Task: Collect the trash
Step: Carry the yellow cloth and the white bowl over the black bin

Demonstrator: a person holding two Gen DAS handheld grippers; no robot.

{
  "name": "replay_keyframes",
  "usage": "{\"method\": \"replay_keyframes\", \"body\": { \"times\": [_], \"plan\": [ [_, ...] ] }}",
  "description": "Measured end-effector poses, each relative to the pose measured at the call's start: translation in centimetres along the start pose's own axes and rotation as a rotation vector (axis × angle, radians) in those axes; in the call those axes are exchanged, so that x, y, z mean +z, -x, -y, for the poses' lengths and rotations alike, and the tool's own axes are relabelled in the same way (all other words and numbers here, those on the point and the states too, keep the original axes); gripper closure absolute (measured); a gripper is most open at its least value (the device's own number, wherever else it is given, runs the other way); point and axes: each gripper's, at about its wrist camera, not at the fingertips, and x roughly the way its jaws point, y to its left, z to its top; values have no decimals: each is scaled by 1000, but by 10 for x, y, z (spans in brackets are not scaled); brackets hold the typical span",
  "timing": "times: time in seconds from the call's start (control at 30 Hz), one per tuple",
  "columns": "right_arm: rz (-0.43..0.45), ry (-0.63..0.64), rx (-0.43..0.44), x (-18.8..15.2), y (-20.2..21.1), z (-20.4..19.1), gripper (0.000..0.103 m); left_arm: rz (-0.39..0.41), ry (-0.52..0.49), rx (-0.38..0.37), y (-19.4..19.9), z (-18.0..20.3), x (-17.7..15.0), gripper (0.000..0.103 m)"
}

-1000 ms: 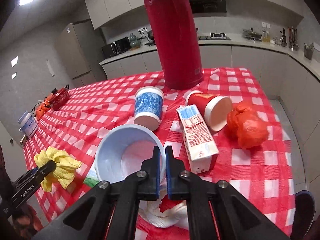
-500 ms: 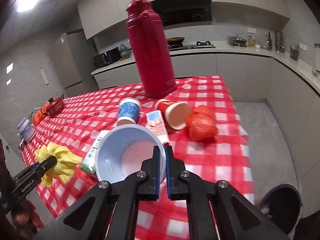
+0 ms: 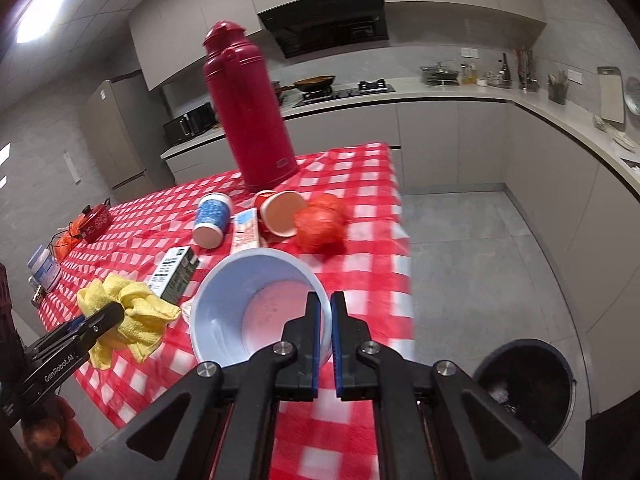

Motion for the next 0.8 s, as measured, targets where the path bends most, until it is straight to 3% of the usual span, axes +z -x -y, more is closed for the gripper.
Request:
{"method": "replay_keyframes", "body": {
  "times": [0.47, 0.8],
  "plan": [
    [32, -74, -115, -17, 70, 109, 98, -17, -102, -123, -6, 118, -9, 71],
    [18, -139, -209, -41, 110, 203, 98, -72, -174, -226, -27, 216, -29, 71]
  ]
}}
